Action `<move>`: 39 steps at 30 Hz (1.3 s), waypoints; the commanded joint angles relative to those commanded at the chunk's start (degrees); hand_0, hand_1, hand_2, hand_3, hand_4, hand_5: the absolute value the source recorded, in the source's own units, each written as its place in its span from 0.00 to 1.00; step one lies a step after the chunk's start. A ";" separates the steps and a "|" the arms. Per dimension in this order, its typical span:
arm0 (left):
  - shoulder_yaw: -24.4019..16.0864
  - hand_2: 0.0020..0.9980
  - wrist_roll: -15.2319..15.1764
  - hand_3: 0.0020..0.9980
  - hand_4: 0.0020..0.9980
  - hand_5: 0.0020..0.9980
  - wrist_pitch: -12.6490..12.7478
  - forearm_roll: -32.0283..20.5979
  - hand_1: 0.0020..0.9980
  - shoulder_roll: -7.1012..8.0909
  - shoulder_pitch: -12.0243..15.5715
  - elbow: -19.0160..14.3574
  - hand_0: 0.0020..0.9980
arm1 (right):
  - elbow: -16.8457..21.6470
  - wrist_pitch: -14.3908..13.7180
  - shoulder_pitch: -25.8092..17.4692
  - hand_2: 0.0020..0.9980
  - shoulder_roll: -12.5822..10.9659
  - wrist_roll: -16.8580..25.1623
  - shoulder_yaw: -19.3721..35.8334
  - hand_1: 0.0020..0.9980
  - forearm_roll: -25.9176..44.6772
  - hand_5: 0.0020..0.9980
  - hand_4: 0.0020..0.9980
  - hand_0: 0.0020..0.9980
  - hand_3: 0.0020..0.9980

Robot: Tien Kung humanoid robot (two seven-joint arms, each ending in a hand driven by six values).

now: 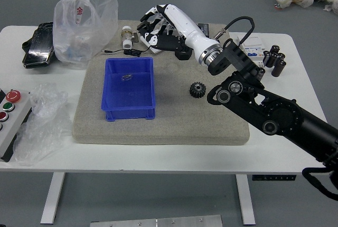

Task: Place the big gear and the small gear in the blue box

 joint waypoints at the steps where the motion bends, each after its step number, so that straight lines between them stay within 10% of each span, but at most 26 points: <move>1: -0.01 0.55 -0.02 0.65 0.66 0.30 -0.01 0.04 0.55 -0.02 -0.03 0.01 0.65 | 0.01 0.57 -0.35 0.41 -0.02 2.06 0.32 0.36 2.41 0.00 0.35 0.25 0.64; 12: -0.27 0.55 0.12 0.65 0.66 0.30 -0.02 0.40 0.55 -0.20 0.05 -0.03 0.65 | -0.99 10.18 -2.84 0.42 0.73 19.98 -2.43 0.36 27.01 0.00 0.39 0.25 0.65; 27: -0.24 0.55 0.19 0.66 0.66 0.30 -0.02 0.42 0.55 -0.31 0.08 -0.08 0.64 | -1.42 10.20 -3.44 0.43 1.33 25.40 -6.48 0.37 59.92 0.00 0.42 0.27 0.65; 33: -0.21 0.55 0.14 0.66 0.66 0.30 0.01 0.38 0.55 -0.32 0.12 -0.08 0.64 | -1.99 4.85 -3.77 0.44 1.36 23.37 -5.15 0.37 69.95 0.00 0.44 0.27 0.65; 39: -0.46 0.55 0.34 0.66 0.66 0.30 -0.01 0.65 0.55 -0.31 0.24 -0.12 0.64 | -0.40 -4.38 -2.71 0.44 1.58 15.95 -4.12 0.38 58.81 0.00 0.46 0.29 0.65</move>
